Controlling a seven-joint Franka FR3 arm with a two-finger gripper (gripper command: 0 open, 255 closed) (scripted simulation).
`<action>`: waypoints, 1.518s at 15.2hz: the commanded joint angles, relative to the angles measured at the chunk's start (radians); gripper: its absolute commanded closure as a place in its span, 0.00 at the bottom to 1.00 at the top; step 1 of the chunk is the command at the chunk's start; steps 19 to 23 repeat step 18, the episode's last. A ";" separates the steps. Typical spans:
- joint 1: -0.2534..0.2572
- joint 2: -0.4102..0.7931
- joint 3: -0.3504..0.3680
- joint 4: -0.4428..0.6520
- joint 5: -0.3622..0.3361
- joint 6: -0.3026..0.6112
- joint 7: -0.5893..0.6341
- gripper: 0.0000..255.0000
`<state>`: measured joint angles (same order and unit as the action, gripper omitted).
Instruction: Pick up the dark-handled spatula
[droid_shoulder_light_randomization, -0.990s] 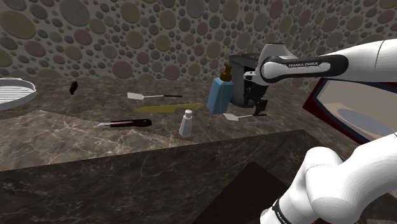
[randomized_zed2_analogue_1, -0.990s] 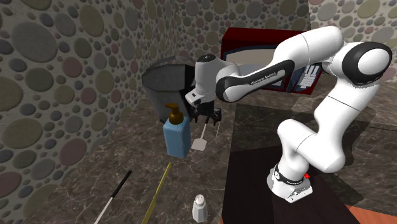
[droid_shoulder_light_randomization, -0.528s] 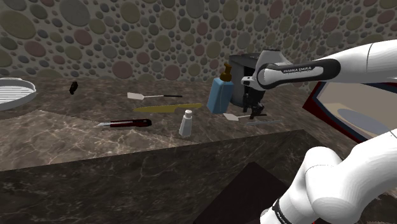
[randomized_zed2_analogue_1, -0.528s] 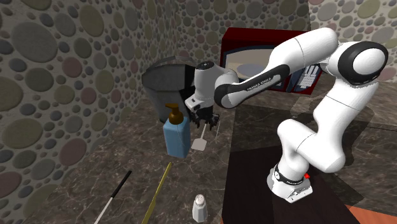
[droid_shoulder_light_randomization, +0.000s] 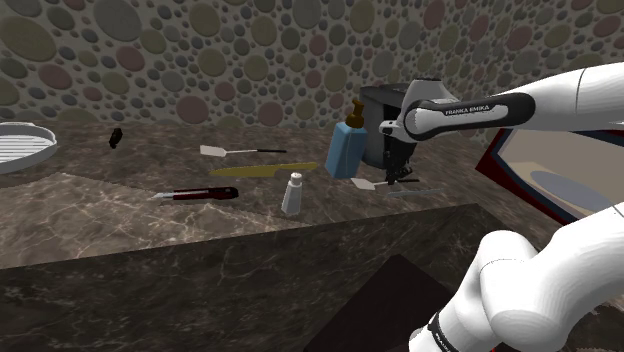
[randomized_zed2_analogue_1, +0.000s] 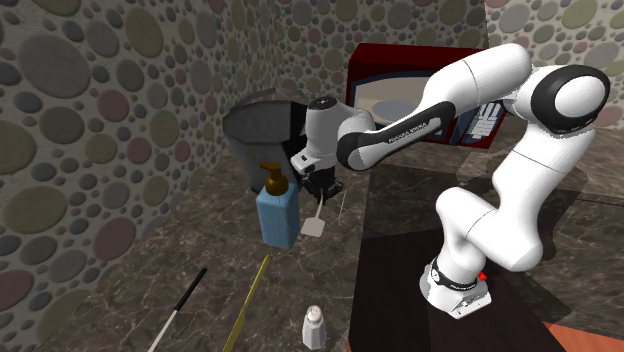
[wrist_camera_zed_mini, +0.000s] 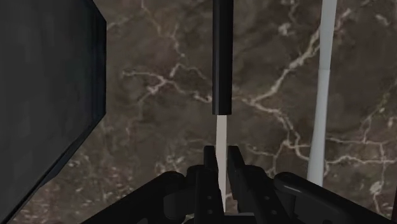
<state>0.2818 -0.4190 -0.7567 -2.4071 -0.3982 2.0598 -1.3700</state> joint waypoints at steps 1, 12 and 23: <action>0.001 0.002 -0.001 0.001 0.001 0.001 -0.001 1.00; -0.004 -0.051 0.052 0.109 0.012 -0.159 -0.003 1.00; -0.003 -0.062 0.069 0.155 0.019 -0.216 -0.007 1.00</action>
